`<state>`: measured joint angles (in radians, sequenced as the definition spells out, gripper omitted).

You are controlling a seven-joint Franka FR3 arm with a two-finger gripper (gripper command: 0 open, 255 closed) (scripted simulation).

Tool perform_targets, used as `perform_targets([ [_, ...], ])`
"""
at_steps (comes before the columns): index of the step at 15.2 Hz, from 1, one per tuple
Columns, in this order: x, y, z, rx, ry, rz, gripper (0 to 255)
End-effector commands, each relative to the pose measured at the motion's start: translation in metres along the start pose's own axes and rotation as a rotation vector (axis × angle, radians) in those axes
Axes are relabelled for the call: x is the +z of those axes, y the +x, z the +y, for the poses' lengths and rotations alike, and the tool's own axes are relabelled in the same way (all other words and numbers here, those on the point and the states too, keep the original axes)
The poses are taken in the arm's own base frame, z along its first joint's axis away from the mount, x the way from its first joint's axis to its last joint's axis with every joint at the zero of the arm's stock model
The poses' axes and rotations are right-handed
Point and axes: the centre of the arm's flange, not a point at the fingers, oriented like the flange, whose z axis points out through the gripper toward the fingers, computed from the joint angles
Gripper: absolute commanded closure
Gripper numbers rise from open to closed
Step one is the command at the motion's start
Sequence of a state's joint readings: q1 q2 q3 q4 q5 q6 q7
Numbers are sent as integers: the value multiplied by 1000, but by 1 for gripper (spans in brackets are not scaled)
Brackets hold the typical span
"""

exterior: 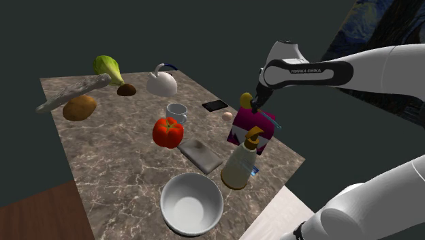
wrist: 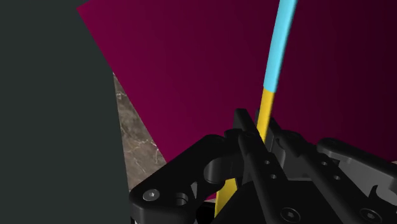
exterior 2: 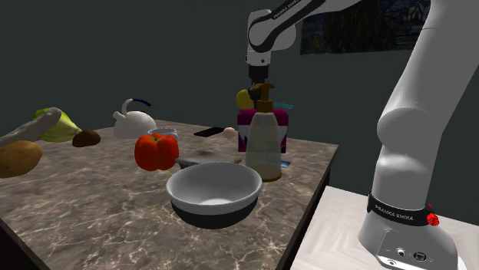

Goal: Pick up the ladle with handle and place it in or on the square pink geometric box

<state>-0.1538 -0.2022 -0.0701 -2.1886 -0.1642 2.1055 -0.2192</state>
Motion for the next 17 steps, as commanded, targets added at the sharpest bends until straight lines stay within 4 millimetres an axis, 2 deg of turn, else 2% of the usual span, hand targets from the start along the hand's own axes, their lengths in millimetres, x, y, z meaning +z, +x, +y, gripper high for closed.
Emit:
perform_targets([
  [1, 1, 0, 0, 0, 0, 0, 255],
  [5, 1, 0, 0, 0, 0, 0, 255],
  [6, 1, 0, 0, 0, 0, 0, 0],
  [11, 1, 0, 0, 0, 0, 0, 0],
  [15, -49, 0, 0, 0, 0, 0, 0],
  [17, -49, 0, 0, 0, 0, 0, 0],
])
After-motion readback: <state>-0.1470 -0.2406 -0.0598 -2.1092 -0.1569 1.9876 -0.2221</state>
